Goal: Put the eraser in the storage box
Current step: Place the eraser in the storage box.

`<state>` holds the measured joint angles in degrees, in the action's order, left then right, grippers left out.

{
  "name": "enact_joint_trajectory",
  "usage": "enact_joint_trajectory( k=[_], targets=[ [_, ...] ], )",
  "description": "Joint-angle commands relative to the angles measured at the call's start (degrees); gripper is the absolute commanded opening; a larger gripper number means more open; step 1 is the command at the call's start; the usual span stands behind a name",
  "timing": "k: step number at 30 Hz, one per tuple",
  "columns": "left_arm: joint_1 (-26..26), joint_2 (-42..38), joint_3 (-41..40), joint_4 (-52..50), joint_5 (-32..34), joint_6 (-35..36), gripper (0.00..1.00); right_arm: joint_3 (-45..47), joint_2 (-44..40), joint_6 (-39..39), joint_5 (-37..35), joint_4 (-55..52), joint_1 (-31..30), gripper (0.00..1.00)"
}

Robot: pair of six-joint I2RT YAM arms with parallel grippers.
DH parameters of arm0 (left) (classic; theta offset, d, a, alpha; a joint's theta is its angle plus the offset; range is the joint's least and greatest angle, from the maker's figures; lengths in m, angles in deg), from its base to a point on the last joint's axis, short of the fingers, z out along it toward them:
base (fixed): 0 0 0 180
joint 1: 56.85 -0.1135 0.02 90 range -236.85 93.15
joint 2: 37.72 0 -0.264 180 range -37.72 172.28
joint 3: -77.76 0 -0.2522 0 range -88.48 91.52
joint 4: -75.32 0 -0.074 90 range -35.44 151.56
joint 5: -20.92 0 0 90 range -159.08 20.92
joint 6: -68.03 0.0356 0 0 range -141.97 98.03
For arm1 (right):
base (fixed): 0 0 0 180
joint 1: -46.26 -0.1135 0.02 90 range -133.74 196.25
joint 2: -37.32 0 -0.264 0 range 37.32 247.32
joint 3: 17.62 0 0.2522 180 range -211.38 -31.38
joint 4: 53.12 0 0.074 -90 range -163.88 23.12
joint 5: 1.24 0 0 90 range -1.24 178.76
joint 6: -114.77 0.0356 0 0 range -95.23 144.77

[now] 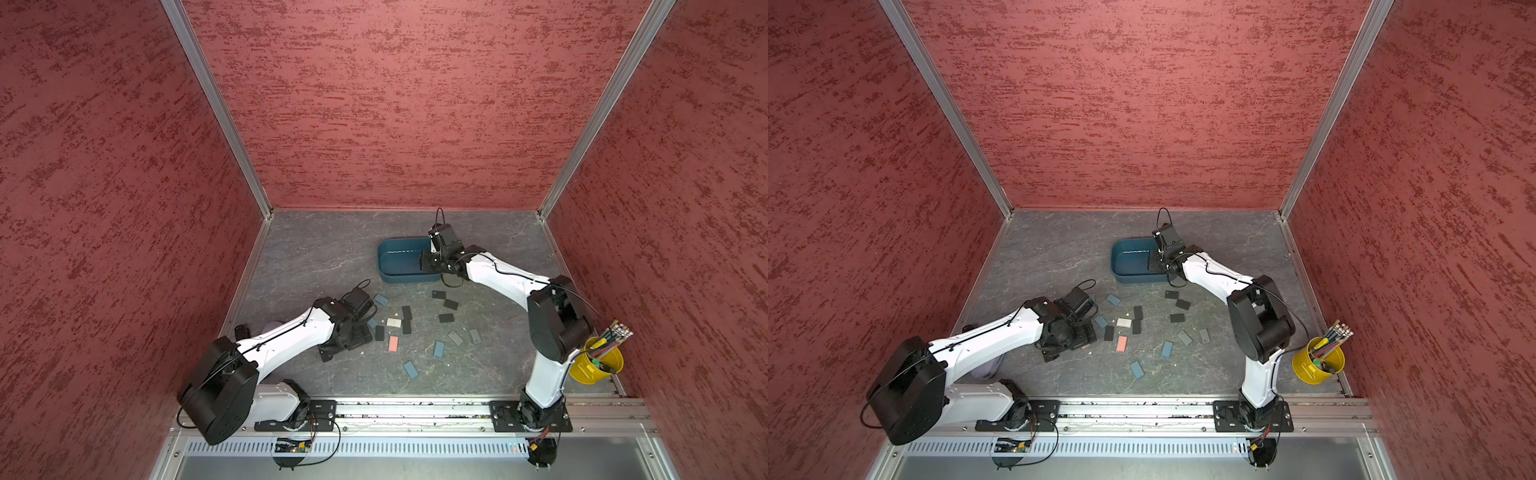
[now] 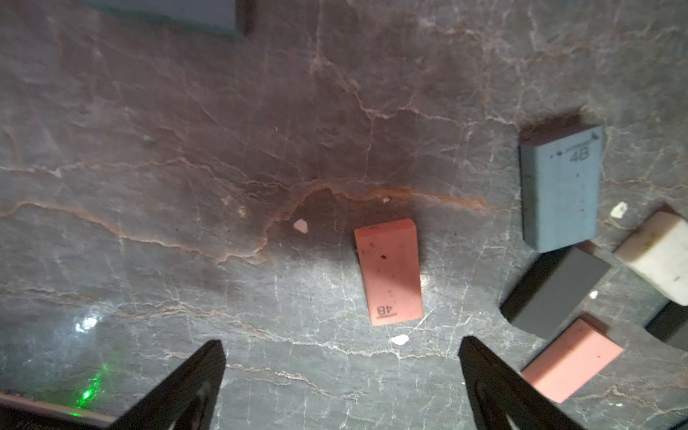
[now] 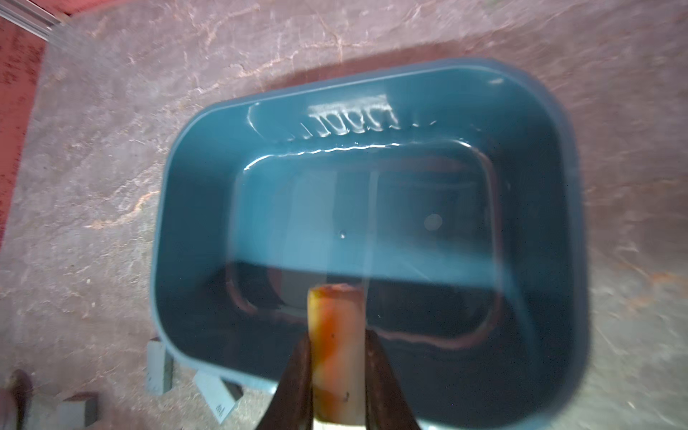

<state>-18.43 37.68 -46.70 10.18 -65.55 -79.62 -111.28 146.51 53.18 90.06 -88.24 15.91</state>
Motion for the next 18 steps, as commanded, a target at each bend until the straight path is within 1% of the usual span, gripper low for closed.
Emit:
enact_joint_trajectory(
  k=[1, 7, 13, 15, 18],
  targets=[
    [0.7, 1.2, -0.7, 1.6, 1.0, -1.8, 1.00, -3.0, 2.8, -1.2, -0.1, -1.6, -0.1, 0.00],
    [1.2, 2.9, -0.9, 2.1, 1.6, -3.1, 1.00, -5.3, 5.6, -1.5, -1.1, -1.9, -0.2, 0.00],
    [1.6, 3.8, -1.1, 2.5, 2.2, -4.6, 0.99, -7.1, 7.8, -1.9, -1.4, -3.0, -0.1, 0.05],
    [1.6, 4.2, -0.9, 2.7, 2.3, -4.7, 0.99, -7.2, 8.1, -1.8, -1.4, -3.0, -0.1, 0.09],
    [1.6, 4.6, -1.0, 3.0, 2.4, -4.9, 0.98, -7.0, 7.8, -1.8, -1.5, -3.0, -0.1, 0.23]
  ],
)
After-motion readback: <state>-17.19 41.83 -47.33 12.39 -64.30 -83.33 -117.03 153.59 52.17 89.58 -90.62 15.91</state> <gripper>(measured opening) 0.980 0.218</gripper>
